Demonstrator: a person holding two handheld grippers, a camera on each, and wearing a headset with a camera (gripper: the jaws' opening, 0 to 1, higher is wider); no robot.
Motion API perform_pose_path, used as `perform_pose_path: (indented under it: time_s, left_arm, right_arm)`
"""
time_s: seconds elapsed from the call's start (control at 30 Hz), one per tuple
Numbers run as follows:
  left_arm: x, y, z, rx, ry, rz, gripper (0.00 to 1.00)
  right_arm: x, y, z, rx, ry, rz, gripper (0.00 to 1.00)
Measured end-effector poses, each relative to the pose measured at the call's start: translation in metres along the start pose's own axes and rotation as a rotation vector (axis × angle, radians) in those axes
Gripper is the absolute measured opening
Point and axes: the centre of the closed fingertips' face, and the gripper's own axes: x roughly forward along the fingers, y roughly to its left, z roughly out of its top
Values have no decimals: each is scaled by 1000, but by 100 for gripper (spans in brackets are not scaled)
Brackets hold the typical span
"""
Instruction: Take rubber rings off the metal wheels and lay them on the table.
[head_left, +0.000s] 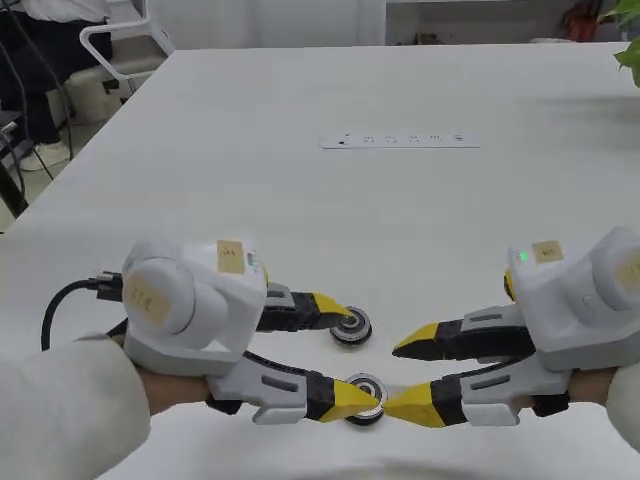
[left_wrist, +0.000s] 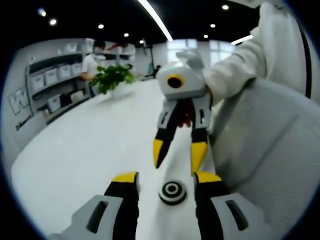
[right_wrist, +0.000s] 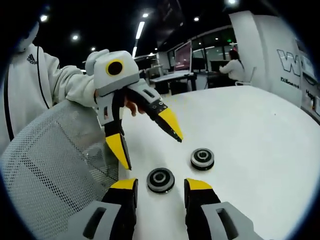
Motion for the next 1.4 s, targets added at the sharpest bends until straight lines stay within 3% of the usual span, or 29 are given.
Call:
perform_pose_path:
  time_s: [0.13, 0.33, 0.6, 0.7, 0.8, 0.83, 0.93, 1.4]
  left_arm:
    - [5, -6, -10, -33, 21, -39, 40]
    - [16, -10, -25, -6, 68, -54, 34]
    - [17, -9, -31, -10, 77, -49, 22]
    - [18, -9, -37, -3, 96, -45, 20]
    - [21, -8, -37, 13, 90, -33, 14]
    - [20, -8, -38, 64, 94, -36, 14]
    - [20, -7, -38, 28, 91, -36, 14]
    - [24, -9, -35, 20, 65, -33, 14]
  right_arm:
    - [3, 1, -9, -2, 31, -2, 30]
    - [9, 5, -17, -37, 70, 13, 27]
    - [13, 9, -23, -55, 95, 28, 24]
    - [14, 8, -24, -52, 101, 28, 24]
    - [13, 6, -22, -59, 100, 16, 24]
    - [13, 4, -22, -55, 96, 11, 24]
    - [12, 1, -20, -55, 86, -4, 24]
    - [20, 0, -19, -112, 87, -19, 29]
